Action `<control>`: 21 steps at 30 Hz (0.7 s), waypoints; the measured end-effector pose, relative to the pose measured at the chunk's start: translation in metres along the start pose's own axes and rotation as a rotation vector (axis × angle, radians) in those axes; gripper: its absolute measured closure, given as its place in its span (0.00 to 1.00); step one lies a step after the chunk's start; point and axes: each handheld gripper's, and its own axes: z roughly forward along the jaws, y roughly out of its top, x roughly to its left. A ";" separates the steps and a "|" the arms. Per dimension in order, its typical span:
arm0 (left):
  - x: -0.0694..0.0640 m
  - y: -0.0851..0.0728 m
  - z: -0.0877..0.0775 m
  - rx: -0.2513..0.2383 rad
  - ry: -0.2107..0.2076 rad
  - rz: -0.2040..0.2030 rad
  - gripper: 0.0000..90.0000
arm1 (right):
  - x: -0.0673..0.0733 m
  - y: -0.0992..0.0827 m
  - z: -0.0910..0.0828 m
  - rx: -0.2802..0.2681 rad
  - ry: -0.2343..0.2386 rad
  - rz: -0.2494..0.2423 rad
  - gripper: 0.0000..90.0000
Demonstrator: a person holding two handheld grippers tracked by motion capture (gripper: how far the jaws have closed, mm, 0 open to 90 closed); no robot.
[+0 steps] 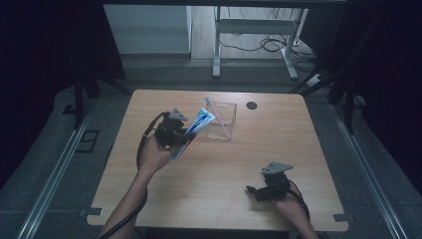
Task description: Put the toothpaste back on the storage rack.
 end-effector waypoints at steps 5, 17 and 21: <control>0.001 0.012 0.000 -0.027 0.003 0.009 0.82 | 0.000 0.000 0.000 -0.001 0.000 0.001 0.06; 0.003 0.044 0.014 -0.085 0.004 0.025 0.82 | 0.000 0.000 0.000 0.001 0.001 -0.001 0.06; 0.004 0.053 0.021 -0.097 0.009 0.032 0.82 | 0.000 0.000 0.000 0.001 0.002 -0.001 0.06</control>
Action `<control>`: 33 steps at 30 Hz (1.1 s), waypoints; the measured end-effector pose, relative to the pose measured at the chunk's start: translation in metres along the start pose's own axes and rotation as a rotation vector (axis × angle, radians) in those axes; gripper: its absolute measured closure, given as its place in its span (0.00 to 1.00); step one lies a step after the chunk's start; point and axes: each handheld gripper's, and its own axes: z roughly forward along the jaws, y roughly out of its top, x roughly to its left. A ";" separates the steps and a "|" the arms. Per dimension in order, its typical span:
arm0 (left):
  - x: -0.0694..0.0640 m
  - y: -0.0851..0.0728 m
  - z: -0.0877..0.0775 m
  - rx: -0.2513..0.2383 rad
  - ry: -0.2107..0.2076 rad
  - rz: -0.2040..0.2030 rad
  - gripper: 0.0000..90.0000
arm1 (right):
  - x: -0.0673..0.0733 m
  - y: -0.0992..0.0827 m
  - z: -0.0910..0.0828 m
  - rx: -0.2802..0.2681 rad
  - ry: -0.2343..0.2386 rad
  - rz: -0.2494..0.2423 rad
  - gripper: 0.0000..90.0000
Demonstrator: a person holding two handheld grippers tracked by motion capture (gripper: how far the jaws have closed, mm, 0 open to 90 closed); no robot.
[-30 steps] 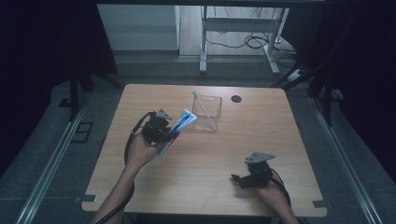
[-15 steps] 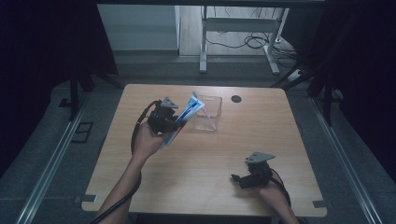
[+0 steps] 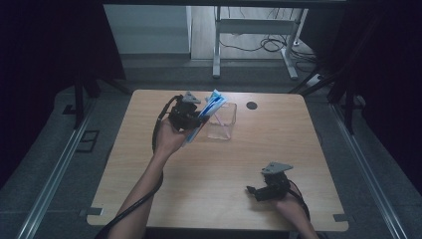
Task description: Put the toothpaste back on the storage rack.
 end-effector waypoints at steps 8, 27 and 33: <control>0.005 0.016 0.015 -0.029 -0.005 0.000 0.82 | 0.000 0.000 0.000 -0.001 -0.001 0.000 0.06; 0.011 0.048 0.051 -0.083 0.012 0.015 0.82 | 0.000 0.000 0.000 -0.001 -0.001 0.001 0.06; 0.014 0.055 0.064 -0.088 0.018 0.019 0.82 | 0.000 0.000 0.000 -0.002 -0.001 0.000 0.07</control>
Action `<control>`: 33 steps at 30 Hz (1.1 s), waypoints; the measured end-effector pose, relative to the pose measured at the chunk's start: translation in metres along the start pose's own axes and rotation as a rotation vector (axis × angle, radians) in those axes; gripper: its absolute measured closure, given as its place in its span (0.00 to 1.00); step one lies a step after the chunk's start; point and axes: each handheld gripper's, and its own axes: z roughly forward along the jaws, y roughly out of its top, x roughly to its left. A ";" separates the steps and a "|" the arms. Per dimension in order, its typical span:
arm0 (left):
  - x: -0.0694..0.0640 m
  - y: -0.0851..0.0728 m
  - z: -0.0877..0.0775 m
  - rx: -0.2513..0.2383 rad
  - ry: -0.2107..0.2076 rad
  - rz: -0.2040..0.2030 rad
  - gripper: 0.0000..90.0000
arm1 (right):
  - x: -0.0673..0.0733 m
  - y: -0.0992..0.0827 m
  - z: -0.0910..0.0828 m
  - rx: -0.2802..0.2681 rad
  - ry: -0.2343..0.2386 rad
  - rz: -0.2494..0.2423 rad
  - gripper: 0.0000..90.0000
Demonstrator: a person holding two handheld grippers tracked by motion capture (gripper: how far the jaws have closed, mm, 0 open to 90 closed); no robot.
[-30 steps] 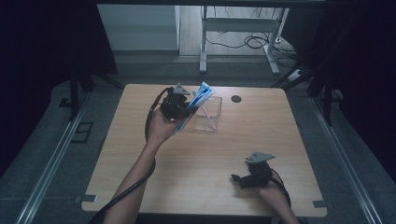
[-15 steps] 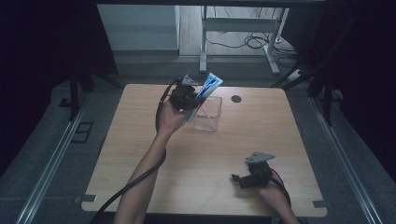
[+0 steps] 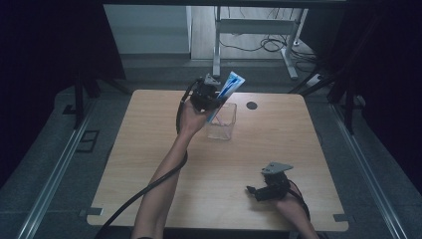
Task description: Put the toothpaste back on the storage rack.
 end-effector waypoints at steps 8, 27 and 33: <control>0.002 0.006 0.018 -0.005 0.011 0.000 0.82 | 0.000 0.000 0.000 0.000 0.002 0.001 0.07; 0.011 0.007 0.039 -0.040 0.048 -0.008 0.82 | 0.000 0.000 0.000 -0.002 0.001 0.001 0.07; 0.008 -0.002 0.047 -0.043 0.052 -0.001 0.82 | 0.000 0.000 0.000 -0.002 0.001 0.001 0.07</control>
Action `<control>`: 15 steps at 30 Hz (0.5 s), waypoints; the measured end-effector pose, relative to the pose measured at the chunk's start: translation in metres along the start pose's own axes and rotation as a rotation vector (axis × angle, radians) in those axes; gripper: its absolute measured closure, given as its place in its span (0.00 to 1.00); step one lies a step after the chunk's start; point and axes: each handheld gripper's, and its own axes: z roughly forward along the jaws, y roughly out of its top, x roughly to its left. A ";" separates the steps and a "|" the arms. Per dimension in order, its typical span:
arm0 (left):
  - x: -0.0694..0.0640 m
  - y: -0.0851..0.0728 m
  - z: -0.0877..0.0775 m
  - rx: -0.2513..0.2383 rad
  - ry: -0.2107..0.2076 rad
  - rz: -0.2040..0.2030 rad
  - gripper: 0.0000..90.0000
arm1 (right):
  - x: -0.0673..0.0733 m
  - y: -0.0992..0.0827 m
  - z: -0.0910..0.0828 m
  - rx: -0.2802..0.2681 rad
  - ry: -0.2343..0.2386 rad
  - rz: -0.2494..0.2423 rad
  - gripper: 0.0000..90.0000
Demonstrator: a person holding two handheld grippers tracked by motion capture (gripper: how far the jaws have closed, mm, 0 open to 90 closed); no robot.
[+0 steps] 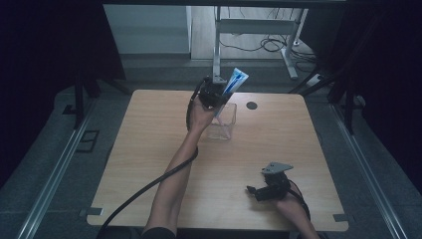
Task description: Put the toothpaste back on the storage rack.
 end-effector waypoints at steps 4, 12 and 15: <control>-0.002 -0.006 0.005 0.010 0.004 0.008 0.81 | 0.000 0.000 0.000 0.000 0.000 0.000 0.07; -0.005 -0.020 0.012 0.036 0.011 0.016 0.81 | 0.000 0.000 0.000 0.000 0.001 0.001 0.07; -0.007 -0.024 0.014 0.051 0.011 0.019 0.81 | 0.000 0.000 0.000 0.000 0.001 0.001 0.07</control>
